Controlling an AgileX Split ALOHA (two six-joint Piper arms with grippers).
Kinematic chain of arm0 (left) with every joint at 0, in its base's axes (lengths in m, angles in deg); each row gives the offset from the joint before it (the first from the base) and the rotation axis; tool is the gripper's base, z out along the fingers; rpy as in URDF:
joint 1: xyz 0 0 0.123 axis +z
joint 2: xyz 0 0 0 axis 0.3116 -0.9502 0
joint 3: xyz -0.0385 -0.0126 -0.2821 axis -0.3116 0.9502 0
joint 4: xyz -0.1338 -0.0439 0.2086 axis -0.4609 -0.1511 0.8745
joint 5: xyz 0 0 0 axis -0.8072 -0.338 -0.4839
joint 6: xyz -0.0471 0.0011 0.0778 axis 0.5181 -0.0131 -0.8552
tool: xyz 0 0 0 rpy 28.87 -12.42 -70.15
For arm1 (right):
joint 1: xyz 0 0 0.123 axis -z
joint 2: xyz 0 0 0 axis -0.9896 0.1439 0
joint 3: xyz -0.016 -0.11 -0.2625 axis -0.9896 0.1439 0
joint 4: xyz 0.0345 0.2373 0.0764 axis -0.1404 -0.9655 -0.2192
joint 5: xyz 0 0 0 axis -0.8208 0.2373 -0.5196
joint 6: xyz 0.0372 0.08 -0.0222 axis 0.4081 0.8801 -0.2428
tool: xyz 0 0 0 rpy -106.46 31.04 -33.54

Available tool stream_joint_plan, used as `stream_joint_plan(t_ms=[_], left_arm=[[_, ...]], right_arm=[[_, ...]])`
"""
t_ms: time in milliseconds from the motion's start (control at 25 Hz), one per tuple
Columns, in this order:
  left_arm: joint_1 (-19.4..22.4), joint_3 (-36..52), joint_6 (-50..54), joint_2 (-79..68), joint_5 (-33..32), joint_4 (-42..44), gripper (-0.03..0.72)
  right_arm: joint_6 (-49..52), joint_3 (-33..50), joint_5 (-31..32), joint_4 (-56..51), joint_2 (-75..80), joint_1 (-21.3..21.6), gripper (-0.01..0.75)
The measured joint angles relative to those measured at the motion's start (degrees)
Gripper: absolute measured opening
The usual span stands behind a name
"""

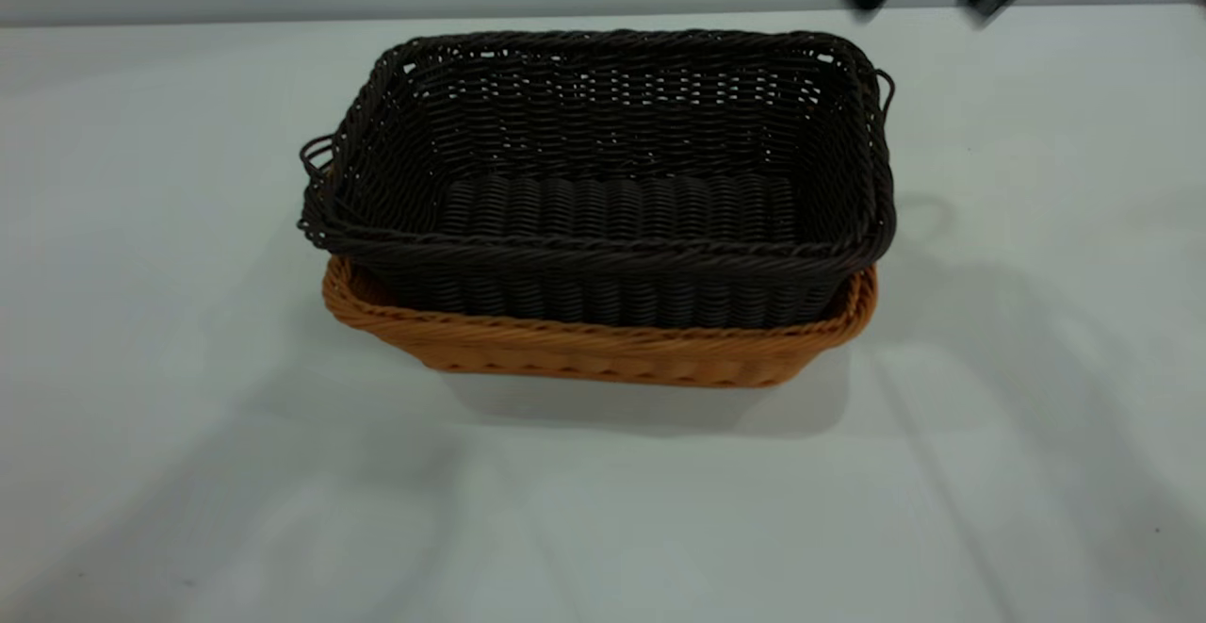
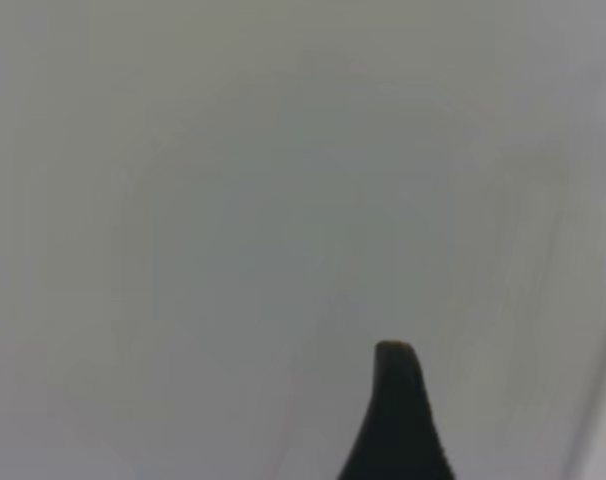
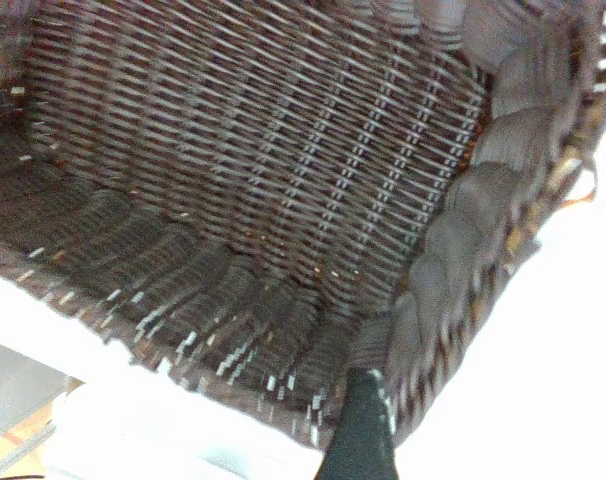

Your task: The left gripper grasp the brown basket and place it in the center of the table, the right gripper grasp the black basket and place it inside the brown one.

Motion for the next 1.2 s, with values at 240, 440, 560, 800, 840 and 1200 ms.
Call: stream_joint_plan(t_ms=[240, 440, 560, 800, 840, 1200], left_arm=[[0.0, 0.0, 15.0, 10.5, -19.0, 0.2, 0.5], [0.0, 0.0, 28.2, 17.7, -31.8, 3.2, 0.5], [0.0, 0.0, 38.2, 20.2, -40.6, 8.8, 0.5], [0.0, 1.5, 53.3, 21.1, -48.9, 14.7, 0.5], [0.0, 2.6, 54.9, 21.2, -48.9, 14.5, 0.5], [0.0, 19.3, 60.9, 22.0, -48.9, 7.8, 0.5]], right_arm=[[0.0, 0.0, 8.3, 2.9, -16.6, 0.0, 0.563], [3.7, 0.1, 13.3, 4.7, -28.8, 0.0, 0.563], [6.7, 0.1, 15.3, 6.6, -34.9, 0.0, 0.563], [10.7, 4.4, 15.9, 11.3, -47.8, 0.0, 0.563], [11.2, 6.5, 16.0, 11.8, -50.3, 0.0, 0.563], [12.0, 33.9, 13.3, 17.3, -73.6, 0.0, 0.563]])
